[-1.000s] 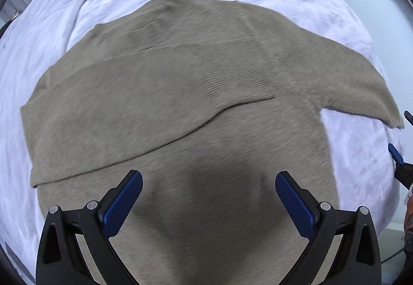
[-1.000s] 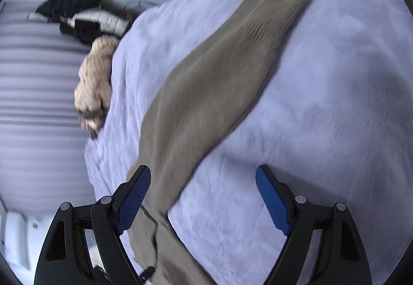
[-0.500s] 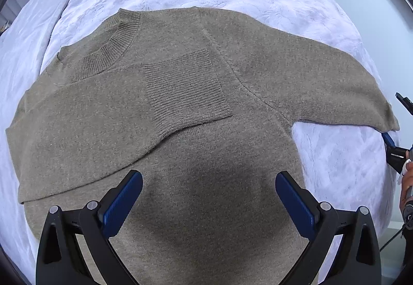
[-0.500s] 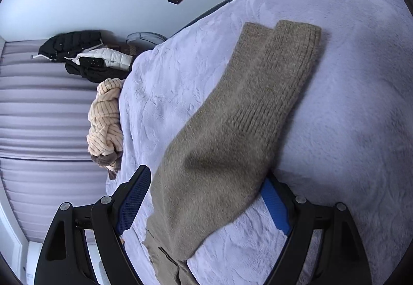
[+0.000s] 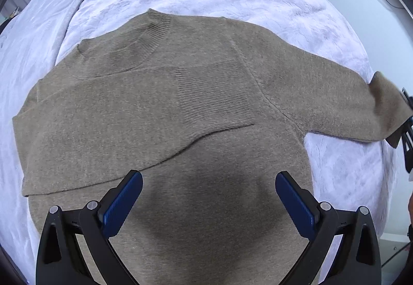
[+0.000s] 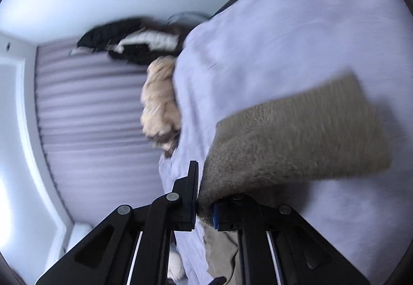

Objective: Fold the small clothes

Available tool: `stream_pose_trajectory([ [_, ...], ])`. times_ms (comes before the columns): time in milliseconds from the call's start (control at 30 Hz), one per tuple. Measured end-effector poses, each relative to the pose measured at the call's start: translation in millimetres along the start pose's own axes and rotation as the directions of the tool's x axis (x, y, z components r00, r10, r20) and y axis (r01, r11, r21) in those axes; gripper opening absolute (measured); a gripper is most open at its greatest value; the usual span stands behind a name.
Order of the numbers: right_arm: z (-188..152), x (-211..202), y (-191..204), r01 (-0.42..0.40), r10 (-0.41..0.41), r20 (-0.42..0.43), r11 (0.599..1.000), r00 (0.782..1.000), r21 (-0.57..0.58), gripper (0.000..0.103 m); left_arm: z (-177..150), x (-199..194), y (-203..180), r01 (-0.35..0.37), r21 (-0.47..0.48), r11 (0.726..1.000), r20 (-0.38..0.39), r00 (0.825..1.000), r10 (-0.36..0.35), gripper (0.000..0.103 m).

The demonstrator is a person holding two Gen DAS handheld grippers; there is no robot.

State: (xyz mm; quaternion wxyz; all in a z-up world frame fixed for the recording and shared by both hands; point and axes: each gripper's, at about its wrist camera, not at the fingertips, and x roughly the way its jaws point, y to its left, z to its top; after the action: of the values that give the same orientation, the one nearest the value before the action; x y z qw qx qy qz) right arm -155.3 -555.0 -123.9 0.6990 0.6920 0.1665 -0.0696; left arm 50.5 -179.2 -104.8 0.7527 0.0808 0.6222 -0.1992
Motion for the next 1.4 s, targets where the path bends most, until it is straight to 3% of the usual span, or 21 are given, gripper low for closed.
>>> stream_pose_trajectory([
  [133, -29.2, 51.7, 58.1, -0.046, 0.020, -0.152, 0.985, 0.988, -0.167, 0.010, -1.8, -7.8, 22.4, 0.007, -0.050, 0.999, 0.015, 1.000, -0.007, 0.103],
  [267, -80.1, 106.0, 102.2, -0.086, -0.020, -0.306, 0.941, 0.952, -0.328, 0.010, -9.0, -20.4, 46.3, 0.000, -0.099, 0.995, 0.037, 0.999, 0.003, 0.103],
  [367, -132.9, 154.3, 124.6, -0.095, -0.122, -0.414, 0.880, 0.902, -0.465, 0.010, -12.9, -30.8, 81.6, 0.008, -0.174, 0.985, 0.077, 0.997, 0.005, 0.103],
  [433, -175.7, 191.3, 126.8, -0.089, -0.217, -0.475, 0.836, 0.853, -0.541, 0.011, -17.3, -35.1, 103.8, 0.001, -0.223, 0.975, 0.095, 0.995, 0.021, 0.103],
  [533, -226.7, 234.1, 109.5, -0.047, -0.330, -0.508, 0.802, 0.796, -0.596, 0.013, -22.5, -34.9, 137.6, -0.024, -0.288, 0.957, 0.092, 0.994, 0.052, 0.103],
  [667, -267.5, 282.3, 62.6, 0.086, -0.490, -0.519, 0.780, 0.700, -0.620, 0.019, -33.2, -26.2, 171.4, -0.038, -0.356, 0.934, 0.076, 0.995, 0.069, 0.103],
  [733, -274.1, 285.0, 42.2, 0.145, -0.520, -0.529, 0.792, 0.671, -0.593, 0.051, -37.1, -24.4, 184.0, -0.025, -0.371, 0.928, 0.084, 0.995, 0.060, 0.103],
  [800, -273.7, 278.3, 35.7, 0.164, -0.513, -0.528, 0.804, 0.677, -0.571, 0.068, -39.7, -24.6, 193.6, 0.001, -0.374, 0.928, 0.106, 0.993, 0.042, 0.103],
  [867, -270.2, 265.2, 37.5, 0.171, -0.515, -0.495, 0.793, 0.700, -0.584, 0.068, -41.4, -23.7, 202.0, 0.040, -0.381, 0.924, 0.127, 0.992, 0.010, 0.103],
  [967, -255.4, 254.8, 46.3, 0.215, -0.523, -0.402, 0.770, 0.751, -0.600, 0.067, -46.6, -21.8, 217.0, 0.133, -0.390, 0.911, 0.174, 0.982, -0.070, 0.103],
  [1000, -252.5, 252.9, 49.4, 0.226, -0.521, -0.382, 0.769, 0.763, -0.598, 0.054, -48.2, -22.5, 222.9, 0.187, -0.395, 0.900, 0.199, 0.973, -0.115, 0.103],
  [1033, -249.8, 255.3, 53.2, 0.236, -0.525, -0.360, 0.762, 0.771, -0.604, 0.025, -49.3, -22.9, 228.6, 0.242, -0.401, 0.884, 0.222, 0.961, -0.162, 0.103],
  [1067, -249.2, 261.6, 61.0, 0.238, -0.538, -0.345, 0.743, 0.769, -0.626, 0.014, -49.3, -22.5, 232.0, 0.293, -0.407, 0.865, 0.239, 0.948, -0.209, 0.103],
  [1100, -253.7, 263.3, 69.6, 0.218, -0.546, -0.340, 0.718, 0.766, -0.662, 0.010, -51.0, -21.1, 240.1, 0.368, -0.416, 0.832, 0.259, 0.924, -0.279, 0.103],
  [1167, -281.1, 276.3, 89.8, 0.117, -0.562, -0.348, 0.631, 0.750, -0.767, 0.010, -52.6, -18.4, 253.1, 0.476, -0.433, 0.765, 0.294, 0.877, -0.379, 0.103],
  [1200, -300.9, 283.5, 99.0, 0.056, -0.578, -0.351, 0.570, 0.737, -0.820, 0.010, -54.4, -15.7, 260.4, 0.534, -0.441, 0.721, 0.313, 0.845, -0.434, 0.103],
  [1267, -343.7, 298.1, 104.3, -0.048, -0.613, -0.373, 0.479, 0.696, -0.877, 0.010, -57.6, -12.7, 267.3, 0.600, -0.457, 0.657, 0.334, 0.800, -0.498, 0.103],
  [1333, -376.7, 308.2, 97.2, -0.093, -0.664, -0.367, 0.410, 0.652, -0.907, 0.015, -59.4, -8.3, 273.1, 0.629, -0.476, 0.614, 0.349, 0.776, -0.525, 0.103],
  [1367, -385.5, 311.8, 90.1, -0.102, -0.684, -0.373, 0.403, 0.627, -0.909, 0.017, -56.1, -6.5, 271.9, 0.634, -0.479, 0.607, 0.352, 0.772, -0.530, 0.103],
  [1400, -393.5, 316.4, 80.5, -0.103, -0.709, -0.393, 0.416, 0.586, -0.904, 0.027, -55.8, -6.4, 272.0, 0.635, -0.480, 0.605, 0.351, 0.771, -0.531, 0.103],
])
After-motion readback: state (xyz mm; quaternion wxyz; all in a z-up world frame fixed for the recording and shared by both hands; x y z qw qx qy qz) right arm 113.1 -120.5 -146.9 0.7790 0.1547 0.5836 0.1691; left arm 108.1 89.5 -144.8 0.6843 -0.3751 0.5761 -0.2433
